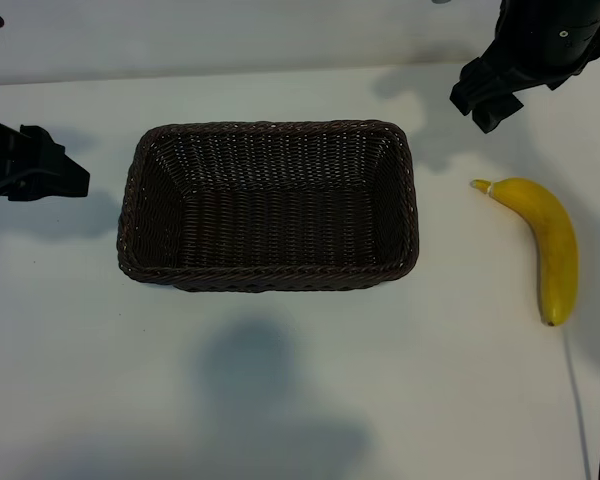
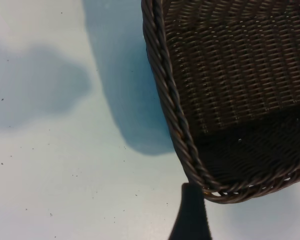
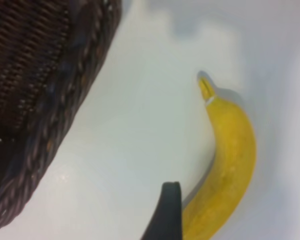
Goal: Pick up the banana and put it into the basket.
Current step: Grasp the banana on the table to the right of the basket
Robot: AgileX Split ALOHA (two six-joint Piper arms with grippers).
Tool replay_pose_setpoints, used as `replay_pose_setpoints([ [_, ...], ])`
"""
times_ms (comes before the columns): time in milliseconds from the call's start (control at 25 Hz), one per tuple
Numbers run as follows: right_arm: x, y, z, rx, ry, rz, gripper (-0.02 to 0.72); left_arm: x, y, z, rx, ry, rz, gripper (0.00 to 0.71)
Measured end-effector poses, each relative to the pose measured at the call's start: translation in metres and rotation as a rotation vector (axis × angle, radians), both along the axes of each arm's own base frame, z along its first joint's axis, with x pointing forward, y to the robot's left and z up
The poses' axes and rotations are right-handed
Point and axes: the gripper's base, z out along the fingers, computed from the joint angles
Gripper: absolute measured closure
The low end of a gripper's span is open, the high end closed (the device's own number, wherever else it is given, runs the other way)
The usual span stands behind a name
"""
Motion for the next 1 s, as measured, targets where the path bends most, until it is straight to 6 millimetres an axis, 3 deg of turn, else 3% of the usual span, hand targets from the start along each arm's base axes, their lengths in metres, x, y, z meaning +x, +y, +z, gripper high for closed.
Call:
replay_pose_setpoints([
  [440,0.000,-0.003,-0.004,-0.006,0.009,-0.045,0.077,0.000,0.000,0.000,0.003,0.000,-0.002,0.113],
  [680,-0.010,-0.029,-0.047,-0.065,0.157,-0.102,0.085,0.001,0.001,0.000,0.006,-0.006,0.001,0.113],
  [1000,-0.015,-0.064,-0.080,-0.067,0.232,-0.186,0.089,0.002,0.001,0.000,0.008,-0.017,0.007,0.113],
])
